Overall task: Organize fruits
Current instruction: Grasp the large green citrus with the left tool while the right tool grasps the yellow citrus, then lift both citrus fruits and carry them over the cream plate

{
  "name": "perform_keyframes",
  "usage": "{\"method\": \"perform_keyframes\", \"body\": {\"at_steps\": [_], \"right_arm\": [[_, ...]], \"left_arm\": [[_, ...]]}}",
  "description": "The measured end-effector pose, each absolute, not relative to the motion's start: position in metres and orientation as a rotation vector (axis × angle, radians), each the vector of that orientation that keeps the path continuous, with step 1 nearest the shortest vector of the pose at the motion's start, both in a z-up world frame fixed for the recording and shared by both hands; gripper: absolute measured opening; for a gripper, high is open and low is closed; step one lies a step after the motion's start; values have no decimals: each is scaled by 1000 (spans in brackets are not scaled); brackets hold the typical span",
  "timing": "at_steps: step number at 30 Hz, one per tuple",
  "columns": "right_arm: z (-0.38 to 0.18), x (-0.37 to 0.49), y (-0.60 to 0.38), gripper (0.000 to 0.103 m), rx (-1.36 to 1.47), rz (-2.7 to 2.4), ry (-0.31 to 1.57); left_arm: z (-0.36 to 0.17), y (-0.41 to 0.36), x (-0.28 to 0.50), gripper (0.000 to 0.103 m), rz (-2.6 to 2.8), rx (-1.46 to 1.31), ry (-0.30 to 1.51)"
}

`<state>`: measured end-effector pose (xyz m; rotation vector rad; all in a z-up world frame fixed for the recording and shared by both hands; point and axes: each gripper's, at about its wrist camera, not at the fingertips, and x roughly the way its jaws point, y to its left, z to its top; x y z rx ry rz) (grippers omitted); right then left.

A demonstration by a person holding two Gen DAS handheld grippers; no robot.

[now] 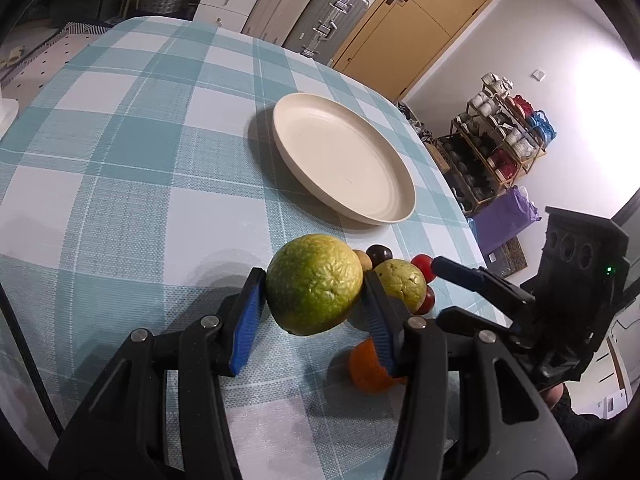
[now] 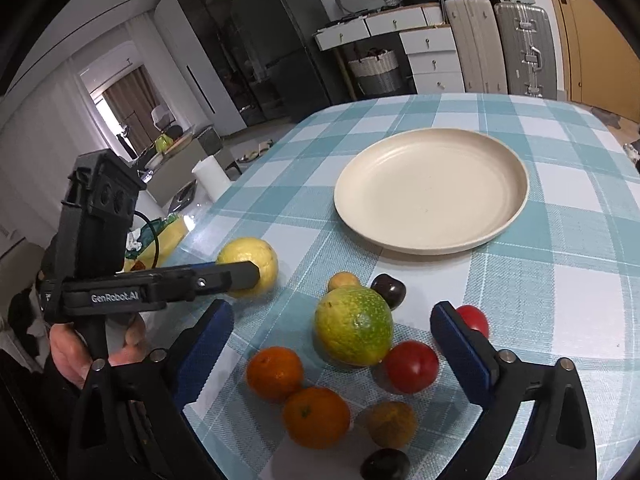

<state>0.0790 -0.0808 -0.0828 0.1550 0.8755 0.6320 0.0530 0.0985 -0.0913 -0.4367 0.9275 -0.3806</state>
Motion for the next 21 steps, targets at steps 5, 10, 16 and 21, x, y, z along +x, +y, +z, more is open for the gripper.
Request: {"method": "perform_keyframes", "body": {"at_steps": [5, 10, 16, 21], "right_arm": [[-90, 84, -76, 88, 159, 637, 912], [-93, 87, -75, 85, 154, 623, 923], [-97, 89, -67, 49, 100, 609, 958], [-98, 87, -67, 49, 98, 613, 947]], "left_arm": [[-88, 100, 50, 45, -378, -414, 925], [-87, 100, 48, 45, -382, -415, 921], [-87, 100, 48, 45, -379, -418, 925], [-89, 99, 49, 45, -373, -414, 932]]}}
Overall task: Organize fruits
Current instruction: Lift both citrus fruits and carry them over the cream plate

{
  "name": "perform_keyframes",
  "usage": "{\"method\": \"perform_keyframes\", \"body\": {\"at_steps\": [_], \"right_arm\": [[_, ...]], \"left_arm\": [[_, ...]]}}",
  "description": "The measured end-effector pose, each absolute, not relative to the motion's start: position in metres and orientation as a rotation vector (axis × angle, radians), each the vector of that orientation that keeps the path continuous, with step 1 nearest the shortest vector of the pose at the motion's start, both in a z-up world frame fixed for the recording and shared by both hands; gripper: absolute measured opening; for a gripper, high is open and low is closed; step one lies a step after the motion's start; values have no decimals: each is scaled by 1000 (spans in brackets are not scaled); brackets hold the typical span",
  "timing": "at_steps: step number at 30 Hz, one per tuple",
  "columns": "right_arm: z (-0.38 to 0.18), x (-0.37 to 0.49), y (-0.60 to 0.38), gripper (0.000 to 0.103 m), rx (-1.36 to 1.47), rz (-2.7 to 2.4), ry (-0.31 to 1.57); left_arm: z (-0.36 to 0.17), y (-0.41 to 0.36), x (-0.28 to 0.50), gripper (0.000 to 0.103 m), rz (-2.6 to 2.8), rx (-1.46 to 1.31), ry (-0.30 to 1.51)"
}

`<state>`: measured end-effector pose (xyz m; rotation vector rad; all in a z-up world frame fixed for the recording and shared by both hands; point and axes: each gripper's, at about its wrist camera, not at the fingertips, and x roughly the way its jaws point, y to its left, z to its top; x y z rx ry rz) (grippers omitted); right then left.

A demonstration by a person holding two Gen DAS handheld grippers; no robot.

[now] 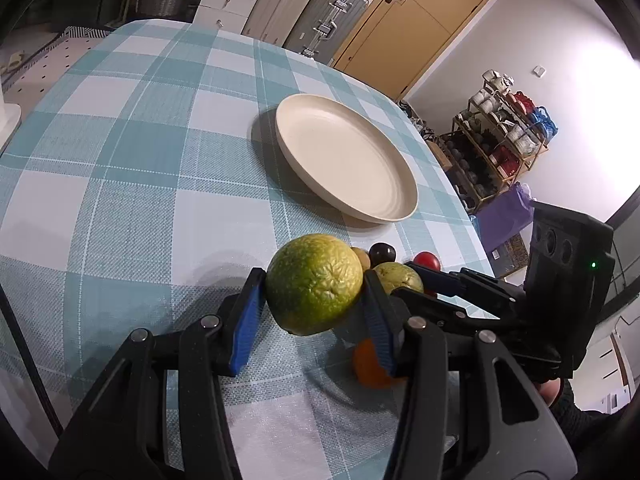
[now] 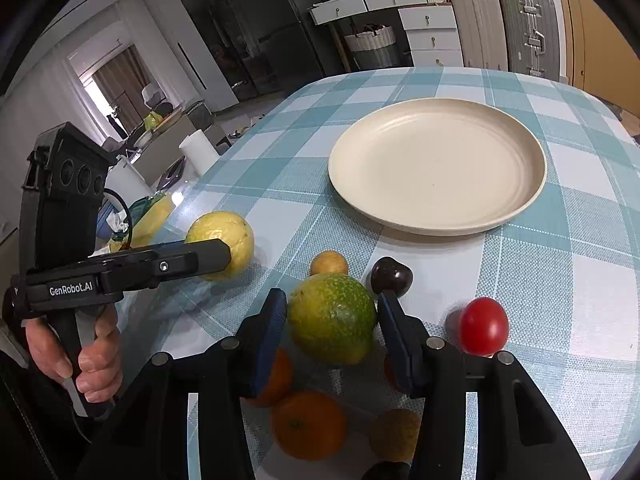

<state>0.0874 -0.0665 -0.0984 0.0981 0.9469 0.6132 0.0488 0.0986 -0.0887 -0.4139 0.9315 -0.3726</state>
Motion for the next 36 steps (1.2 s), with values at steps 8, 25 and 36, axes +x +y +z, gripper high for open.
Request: {"method": "perform_keyframes", "body": {"at_steps": [8, 25, 36], "right_arm": [[-96, 84, -76, 44, 159, 636, 914], [-105, 83, -51, 50, -5, 632, 1024], [-95, 82, -62, 50, 66, 636, 948]], "left_arm": [[-89, 97, 52, 45, -372, -411, 936], [-92, 91, 53, 45, -371, -407, 952], [-84, 94, 55, 45, -365, -407, 933]]}}
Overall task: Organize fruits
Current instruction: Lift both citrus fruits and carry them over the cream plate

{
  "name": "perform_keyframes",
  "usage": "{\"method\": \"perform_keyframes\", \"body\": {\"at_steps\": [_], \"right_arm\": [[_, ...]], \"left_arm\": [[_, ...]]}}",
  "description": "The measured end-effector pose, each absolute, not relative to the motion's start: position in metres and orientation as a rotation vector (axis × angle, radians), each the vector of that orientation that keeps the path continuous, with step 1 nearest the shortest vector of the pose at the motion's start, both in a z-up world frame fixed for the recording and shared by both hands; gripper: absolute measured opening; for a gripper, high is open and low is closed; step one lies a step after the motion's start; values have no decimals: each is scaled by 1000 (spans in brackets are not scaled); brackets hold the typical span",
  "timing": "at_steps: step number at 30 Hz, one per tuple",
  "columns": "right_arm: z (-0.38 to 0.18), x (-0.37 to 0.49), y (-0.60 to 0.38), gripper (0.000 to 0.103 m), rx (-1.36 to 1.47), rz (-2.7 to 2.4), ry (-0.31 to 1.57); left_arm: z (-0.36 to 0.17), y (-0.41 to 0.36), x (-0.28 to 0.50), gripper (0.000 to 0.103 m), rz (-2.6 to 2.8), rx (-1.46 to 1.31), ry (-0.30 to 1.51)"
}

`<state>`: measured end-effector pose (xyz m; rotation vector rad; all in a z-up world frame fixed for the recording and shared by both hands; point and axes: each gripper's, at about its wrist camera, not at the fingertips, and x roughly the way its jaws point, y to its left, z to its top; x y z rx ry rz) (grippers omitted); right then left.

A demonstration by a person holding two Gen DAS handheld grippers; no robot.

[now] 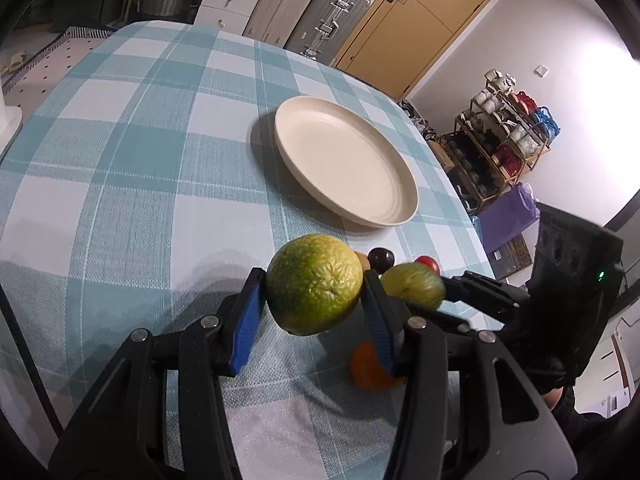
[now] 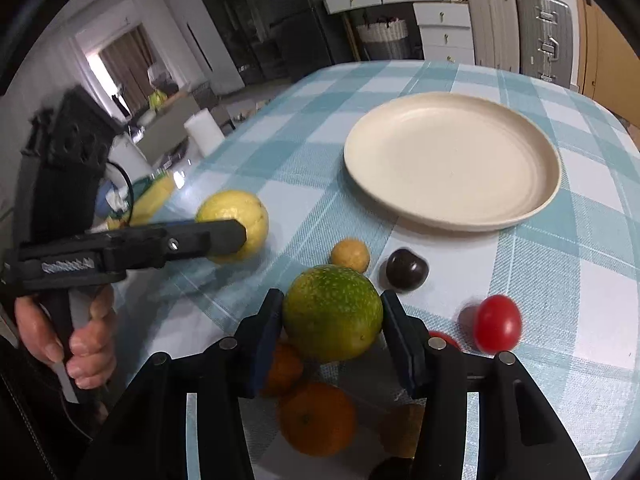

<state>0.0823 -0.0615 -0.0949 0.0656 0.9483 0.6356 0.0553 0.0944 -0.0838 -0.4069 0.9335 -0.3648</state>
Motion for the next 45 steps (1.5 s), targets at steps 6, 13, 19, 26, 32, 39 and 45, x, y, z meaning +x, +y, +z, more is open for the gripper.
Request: {"method": "perform_keyframes", "body": {"at_steps": [6, 13, 19, 26, 32, 39, 45], "right_arm": [[-70, 93, -78, 50, 123, 631, 878], [-42, 123, -102, 50, 137, 605, 800], [-29, 166, -130, 50, 197, 589, 768], [-28, 221, -139, 50, 177, 587, 746], [-51, 259, -138, 50, 199, 592, 780], [-73, 278, -127, 50, 162, 600, 810], [-83, 281, -119, 50, 109, 595, 823]], "left_arm": [[-74, 87, 73, 45, -376, -384, 939], [-55, 70, 116, 45, -394, -334, 941], [-37, 51, 164, 45, -402, -300, 920], [-42, 32, 229, 45, -411, -312, 954], [-59, 25, 271, 45, -393, -316, 990], [-77, 26, 298, 45, -380, -320, 1014], [-86, 24, 309, 45, -390, -322, 1021]]}}
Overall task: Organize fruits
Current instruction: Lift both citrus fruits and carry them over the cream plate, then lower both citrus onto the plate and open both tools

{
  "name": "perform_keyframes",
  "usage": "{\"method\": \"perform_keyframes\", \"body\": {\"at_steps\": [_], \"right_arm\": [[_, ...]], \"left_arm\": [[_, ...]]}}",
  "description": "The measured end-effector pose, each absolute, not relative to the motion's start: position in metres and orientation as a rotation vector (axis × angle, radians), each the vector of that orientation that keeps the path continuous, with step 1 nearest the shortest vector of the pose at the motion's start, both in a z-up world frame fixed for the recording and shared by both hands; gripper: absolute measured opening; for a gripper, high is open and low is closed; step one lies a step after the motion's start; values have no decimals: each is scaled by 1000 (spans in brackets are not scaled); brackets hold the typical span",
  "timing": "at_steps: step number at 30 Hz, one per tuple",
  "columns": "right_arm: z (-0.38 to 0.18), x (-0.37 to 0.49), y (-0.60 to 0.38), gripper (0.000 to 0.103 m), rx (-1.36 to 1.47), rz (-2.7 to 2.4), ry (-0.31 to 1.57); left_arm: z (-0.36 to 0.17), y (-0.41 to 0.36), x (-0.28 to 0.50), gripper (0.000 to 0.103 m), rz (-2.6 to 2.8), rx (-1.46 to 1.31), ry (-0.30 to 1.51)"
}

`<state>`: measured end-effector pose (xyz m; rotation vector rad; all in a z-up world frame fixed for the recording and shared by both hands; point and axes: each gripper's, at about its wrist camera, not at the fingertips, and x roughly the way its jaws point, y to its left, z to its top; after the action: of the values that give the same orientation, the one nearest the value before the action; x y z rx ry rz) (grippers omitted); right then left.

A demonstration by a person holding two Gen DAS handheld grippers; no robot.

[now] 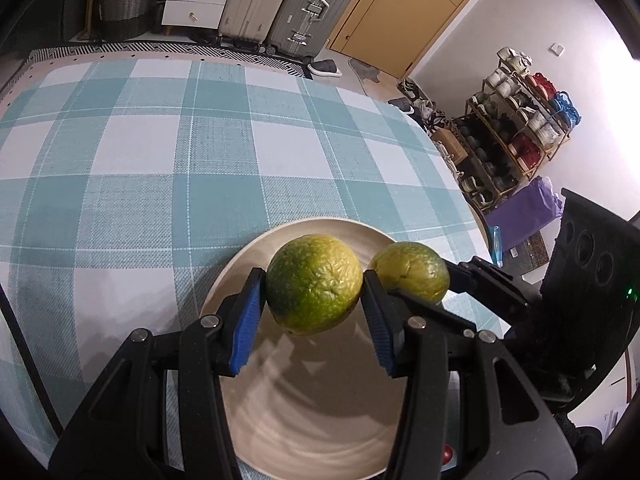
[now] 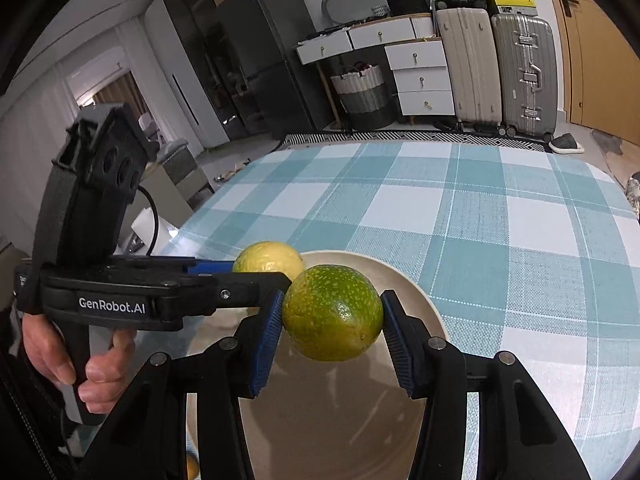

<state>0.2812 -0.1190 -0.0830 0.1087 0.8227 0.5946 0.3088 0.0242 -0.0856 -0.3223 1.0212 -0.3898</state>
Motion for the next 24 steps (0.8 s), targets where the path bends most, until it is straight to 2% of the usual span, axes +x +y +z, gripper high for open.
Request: {"method": "perform_keyframes", "body": {"at_steps": [10, 13, 15, 19, 21, 24], "right_arm": [[-92, 289, -114, 51, 92, 556, 826], [-87, 286, -116, 53, 98, 560, 799], [-82, 282, -119, 65, 101, 544, 773], [-73, 273, -129, 71, 143, 536, 752], [-69, 266, -135, 80, 157, 525, 749], [-59, 250, -142, 84, 165, 521, 717]], "left_arm": [[-98, 26, 322, 46, -359, -384, 1040], [-93, 26, 319, 53, -359, -382, 1033], [-88, 27, 315, 53, -367, -390, 1021], [-74, 32, 303, 56, -349, -383, 995], [-66, 35, 292, 57, -340, -378, 978], [-53, 38, 273, 62, -317, -350, 950]]}}
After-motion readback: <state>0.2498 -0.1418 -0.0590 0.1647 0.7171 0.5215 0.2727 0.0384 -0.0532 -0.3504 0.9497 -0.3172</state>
